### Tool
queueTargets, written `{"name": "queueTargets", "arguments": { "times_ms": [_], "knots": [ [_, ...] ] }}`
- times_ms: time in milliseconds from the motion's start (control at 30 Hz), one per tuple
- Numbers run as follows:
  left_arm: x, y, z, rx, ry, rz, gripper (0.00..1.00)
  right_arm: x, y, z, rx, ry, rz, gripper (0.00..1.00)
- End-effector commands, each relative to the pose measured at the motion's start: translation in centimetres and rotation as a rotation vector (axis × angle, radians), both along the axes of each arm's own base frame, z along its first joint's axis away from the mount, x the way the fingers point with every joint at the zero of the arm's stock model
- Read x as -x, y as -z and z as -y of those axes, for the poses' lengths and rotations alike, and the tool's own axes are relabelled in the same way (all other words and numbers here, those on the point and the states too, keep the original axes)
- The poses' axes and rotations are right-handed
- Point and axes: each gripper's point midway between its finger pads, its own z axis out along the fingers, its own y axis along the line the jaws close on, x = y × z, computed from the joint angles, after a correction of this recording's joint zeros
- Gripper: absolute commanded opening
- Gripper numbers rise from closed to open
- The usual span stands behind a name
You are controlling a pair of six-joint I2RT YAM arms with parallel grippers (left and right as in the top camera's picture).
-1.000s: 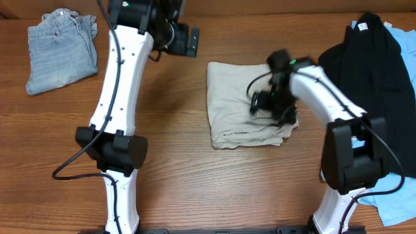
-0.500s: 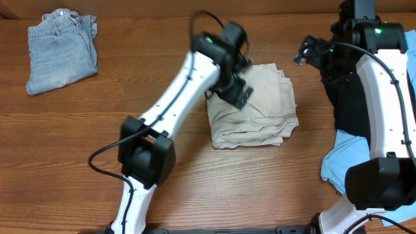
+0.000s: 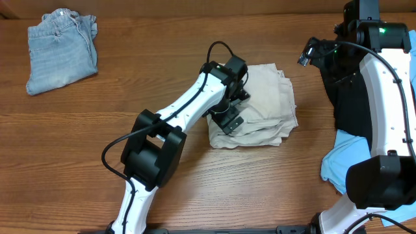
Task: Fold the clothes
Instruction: 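Grasp the folded shorts with the left gripper and drag them leftward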
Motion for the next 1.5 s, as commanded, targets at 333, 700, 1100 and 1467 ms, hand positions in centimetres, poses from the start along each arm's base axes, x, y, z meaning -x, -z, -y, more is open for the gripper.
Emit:
{"name": "queueTargets", "arguments": {
  "times_ms": [333, 700, 1100, 1467],
  "knots": [
    [-6.6, 1.9, -16.0, -0.311, -0.360, 0.155, 1.00, -0.1, 0.0, 0.3, 0.012, 0.000, 0.004, 1.00],
    [-9.8, -2.4, -23.1, -0.263, -0.504, 0.171, 1.00, -0.4, -0.1, 0.3, 0.012, 0.000, 0.018, 1.00],
    [-3.8, -8.6, -4.0, 0.116, -0.130, 0.008, 1.00, -0.4, -0.1, 0.3, 0.009, -0.001, 0.019, 1.00],
    [-0.3, -1.5, -1.2, -0.065, -0.143, 0.051, 1.00, -0.2, 0.0, 0.3, 0.013, -0.015, 0.012, 1.00]
  ]
}}
